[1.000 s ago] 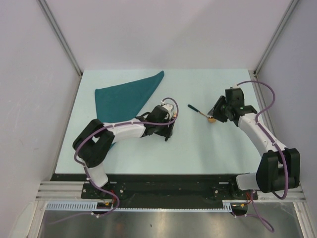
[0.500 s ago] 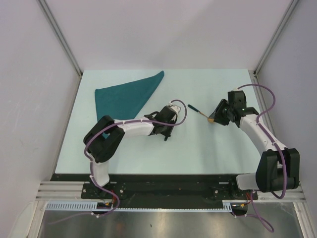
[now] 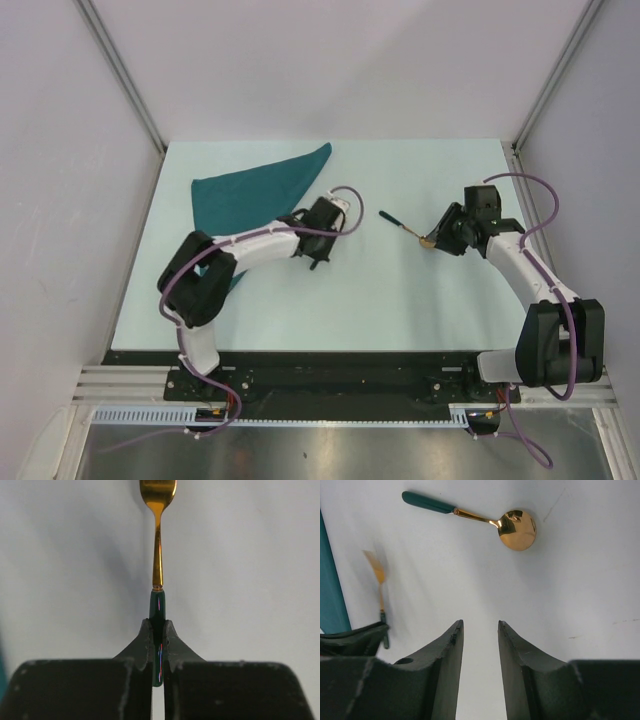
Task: Fold the napkin, place the utensils inside, and roll it up
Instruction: Grab a utensil with the left arm, then place the utensil onto the napkin
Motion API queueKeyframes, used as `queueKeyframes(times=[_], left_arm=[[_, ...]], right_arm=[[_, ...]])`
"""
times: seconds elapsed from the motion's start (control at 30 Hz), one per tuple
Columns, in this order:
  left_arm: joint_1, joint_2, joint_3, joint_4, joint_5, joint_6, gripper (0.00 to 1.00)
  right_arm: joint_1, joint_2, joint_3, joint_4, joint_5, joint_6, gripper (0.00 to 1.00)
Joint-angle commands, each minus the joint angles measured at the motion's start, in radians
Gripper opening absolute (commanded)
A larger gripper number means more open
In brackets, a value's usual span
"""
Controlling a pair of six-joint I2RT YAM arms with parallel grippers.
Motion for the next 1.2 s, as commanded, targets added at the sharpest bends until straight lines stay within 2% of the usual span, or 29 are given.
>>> queueKeyframes(times=[0.0, 0.23, 0.37, 0.47, 0.6, 0.9, 1.17], left_arm=[[0.17, -0.149, 0.098, -0.073, -0.015, 0.108, 0.0], [0.444, -0.141, 0.176, -0.154, 0.068, 0.262, 0.0], [0.522, -0.069, 0.219, -0.19, 0.101, 0.364, 0.0], [0.556, 0.006, 0.265, -0.216, 0.093, 0.421, 0.0], [0.599, 0.046, 0.285, -0.196, 0.192, 0.444, 0.0], [0.635, 0.097, 0.279, -0.174, 0.219, 0.464, 0.0], [0.635, 0.135, 0.264, -0.177, 0.182, 0.474, 0.0]], right_arm=[[-0.01, 0.006, -0.001, 0.034, -0.018, -0.021, 0.39], [-0.017, 0.048, 0.0, 0.07, -0.056, -0.017, 0.38], [-0.017, 0.071, 0.011, 0.092, -0.086, -0.01, 0.38], [-0.017, 0.075, 0.009, 0.104, -0.09, -0.009, 0.38], [-0.018, 0.087, 0.011, 0.1, -0.099, -0.018, 0.38], [-0.02, 0.078, -0.003, 0.086, -0.089, -0.027, 0.39], [-0.018, 0.069, -0.006, 0.083, -0.087, -0.023, 0.39]])
